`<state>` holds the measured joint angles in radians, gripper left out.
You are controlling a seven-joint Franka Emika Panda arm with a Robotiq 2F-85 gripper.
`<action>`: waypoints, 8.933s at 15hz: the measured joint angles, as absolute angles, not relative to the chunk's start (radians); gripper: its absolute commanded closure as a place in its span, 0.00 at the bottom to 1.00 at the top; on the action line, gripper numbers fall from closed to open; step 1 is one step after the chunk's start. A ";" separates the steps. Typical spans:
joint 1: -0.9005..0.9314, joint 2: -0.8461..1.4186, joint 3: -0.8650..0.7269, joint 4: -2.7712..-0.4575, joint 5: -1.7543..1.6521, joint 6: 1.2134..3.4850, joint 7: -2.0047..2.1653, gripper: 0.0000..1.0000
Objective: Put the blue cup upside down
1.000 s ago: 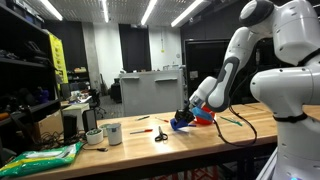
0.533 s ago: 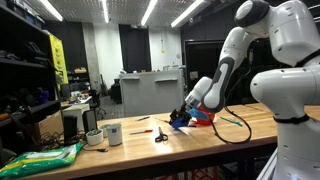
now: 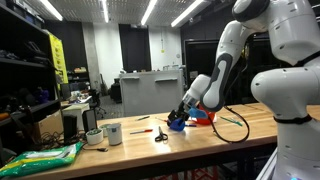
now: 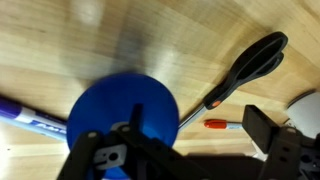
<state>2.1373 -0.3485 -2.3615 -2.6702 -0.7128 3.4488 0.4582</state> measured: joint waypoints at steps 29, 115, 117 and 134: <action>1.543 0.151 -1.558 -2.721 -0.220 3.416 -0.026 0.00; 0.912 0.376 -0.982 -2.208 0.725 2.434 -1.116 0.00; 0.839 0.451 -0.917 -2.147 0.753 2.423 -1.137 0.00; -0.041 0.493 -0.013 -1.880 0.185 2.489 -0.876 0.48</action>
<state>-0.0412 0.4928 -0.0133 -1.8797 0.1850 2.4893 -0.8755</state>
